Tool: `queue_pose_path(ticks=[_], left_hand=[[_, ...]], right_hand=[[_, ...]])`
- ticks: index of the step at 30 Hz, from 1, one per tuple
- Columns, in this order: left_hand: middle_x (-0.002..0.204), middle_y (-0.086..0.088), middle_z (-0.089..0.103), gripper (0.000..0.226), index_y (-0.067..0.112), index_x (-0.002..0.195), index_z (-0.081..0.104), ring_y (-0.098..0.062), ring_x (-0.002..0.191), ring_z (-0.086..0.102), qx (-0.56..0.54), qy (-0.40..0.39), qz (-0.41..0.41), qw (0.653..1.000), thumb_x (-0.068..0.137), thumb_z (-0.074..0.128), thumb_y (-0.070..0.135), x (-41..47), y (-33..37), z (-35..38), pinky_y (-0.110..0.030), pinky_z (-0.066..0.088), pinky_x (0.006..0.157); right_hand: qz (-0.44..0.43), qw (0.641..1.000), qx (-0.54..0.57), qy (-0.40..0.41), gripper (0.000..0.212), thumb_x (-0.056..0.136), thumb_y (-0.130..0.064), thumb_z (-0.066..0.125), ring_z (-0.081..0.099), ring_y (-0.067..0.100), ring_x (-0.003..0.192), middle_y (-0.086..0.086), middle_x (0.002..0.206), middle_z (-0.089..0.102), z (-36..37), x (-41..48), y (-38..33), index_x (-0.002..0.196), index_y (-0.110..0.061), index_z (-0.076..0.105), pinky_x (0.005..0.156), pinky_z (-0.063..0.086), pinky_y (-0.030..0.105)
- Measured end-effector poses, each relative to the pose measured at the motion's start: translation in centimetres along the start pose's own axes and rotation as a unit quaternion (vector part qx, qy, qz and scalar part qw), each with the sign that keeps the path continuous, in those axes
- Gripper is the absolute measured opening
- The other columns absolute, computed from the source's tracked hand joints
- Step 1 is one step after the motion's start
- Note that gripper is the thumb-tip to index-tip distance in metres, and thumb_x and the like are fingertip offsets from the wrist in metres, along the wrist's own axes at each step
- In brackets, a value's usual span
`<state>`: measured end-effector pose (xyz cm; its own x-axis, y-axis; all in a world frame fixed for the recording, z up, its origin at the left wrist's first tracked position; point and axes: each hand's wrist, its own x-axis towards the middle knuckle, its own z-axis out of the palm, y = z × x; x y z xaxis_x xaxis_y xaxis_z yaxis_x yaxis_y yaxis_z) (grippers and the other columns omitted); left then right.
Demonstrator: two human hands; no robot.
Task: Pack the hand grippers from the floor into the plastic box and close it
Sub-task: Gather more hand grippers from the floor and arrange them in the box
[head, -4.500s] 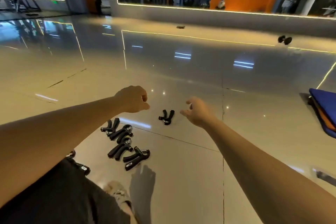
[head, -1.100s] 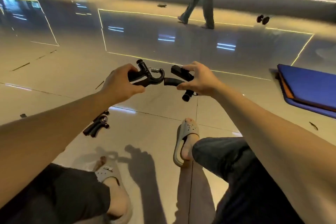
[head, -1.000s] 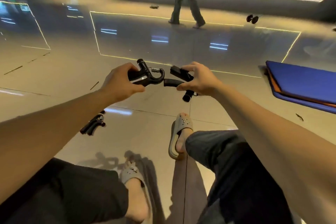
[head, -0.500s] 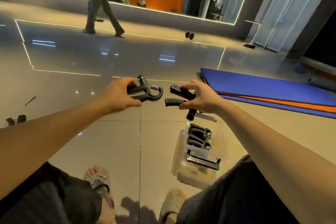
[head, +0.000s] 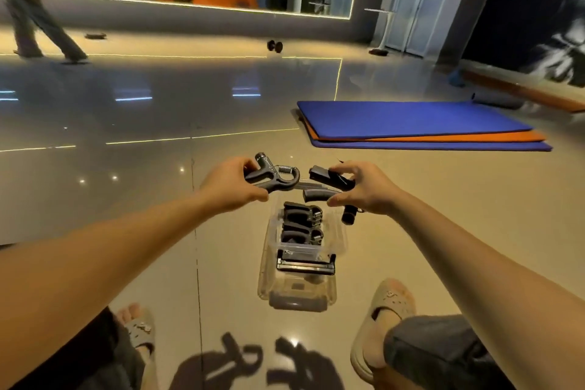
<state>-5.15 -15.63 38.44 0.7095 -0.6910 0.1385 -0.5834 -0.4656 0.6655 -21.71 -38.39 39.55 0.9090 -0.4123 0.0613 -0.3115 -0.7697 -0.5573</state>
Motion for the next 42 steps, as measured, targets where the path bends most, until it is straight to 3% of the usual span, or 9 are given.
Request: queue_pose_path(ticks=[5,13,17,20,27,33,42], left_hand=[[0.093,0.007,0.062,0.045,0.025,0.103,0.058,-0.010,0.086,0.063,-0.007,-0.001,-0.014,1.000,0.071,0.089,0.024,2.9,0.9,1.3,-0.023,0.053,0.069],[0.094,0.006,0.061,0.046,0.023,0.106,0.059,-0.010,0.086,0.062,-0.040,0.015,-0.049,0.998,0.071,0.089,0.023,8.5,-2.3,4.0,-0.021,0.050,0.067],[0.097,0.004,0.063,0.050,0.023,0.109,0.059,-0.016,0.090,0.065,-0.045,-0.007,-0.053,0.998,0.070,0.089,0.023,11.9,-2.3,7.0,-0.036,0.060,0.080],[0.097,0.004,0.064,0.050,0.023,0.110,0.059,-0.016,0.089,0.066,-0.043,-0.029,-0.069,0.996,0.070,0.089,0.023,13.6,-3.1,8.9,-0.040,0.061,0.081],[0.098,0.006,0.064,0.045,0.026,0.106,0.059,-0.012,0.088,0.065,-0.041,-0.016,-0.099,0.994,0.072,0.088,0.024,16.1,-7.0,9.9,-0.029,0.055,0.076],[0.102,0.018,0.060,0.047,0.031,0.109,0.057,0.002,0.094,0.057,-0.054,-0.006,-0.085,0.995,0.073,0.088,0.026,17.7,-9.3,10.3,-0.013,0.042,0.078],[0.103,0.018,0.062,0.049,0.036,0.108,0.057,0.002,0.097,0.058,-0.066,-0.036,-0.103,0.992,0.072,0.088,0.024,19.9,-10.8,11.6,-0.014,0.042,0.081]], right_hand=[[0.012,1.000,0.027,0.004,0.077,0.076,-0.025,0.087,0.054,0.017,0.116,0.003,0.145,0.054,-0.7,1.9,2.8,0.145,-0.018,0.052,0.099,0.051,0.038],[0.030,0.998,-0.007,-0.062,0.075,0.077,-0.027,0.087,0.053,0.022,0.128,0.000,0.144,0.056,4.4,9.4,7.6,0.143,-0.021,0.053,0.105,0.048,0.040],[0.035,0.996,-0.015,-0.081,0.077,0.075,-0.032,0.088,0.053,0.023,0.129,0.001,0.146,0.054,6.6,12.5,10.4,0.143,-0.023,0.054,0.107,0.047,0.042],[0.059,0.995,-0.001,-0.082,0.081,0.072,-0.036,0.089,0.056,0.023,0.125,0.002,0.142,0.057,8.8,14.5,12.6,0.143,-0.022,0.054,0.105,0.049,0.043],[0.072,0.990,0.020,-0.115,0.072,0.075,-0.029,0.088,0.060,0.022,0.122,0.000,0.132,0.065,14.6,18.9,16.1,0.139,-0.020,0.057,0.104,0.049,0.039],[0.038,0.983,-0.058,-0.169,0.079,0.080,-0.039,0.083,0.052,0.024,0.133,0.000,0.147,0.055,17.7,21.0,18.3,0.149,-0.025,0.046,0.108,0.044,0.039],[-0.009,0.976,-0.101,-0.191,0.076,0.084,-0.042,0.079,0.051,0.022,0.133,0.000,0.147,0.054,21.9,21.4,20.7,0.149,-0.026,0.045,0.109,0.042,0.039]])
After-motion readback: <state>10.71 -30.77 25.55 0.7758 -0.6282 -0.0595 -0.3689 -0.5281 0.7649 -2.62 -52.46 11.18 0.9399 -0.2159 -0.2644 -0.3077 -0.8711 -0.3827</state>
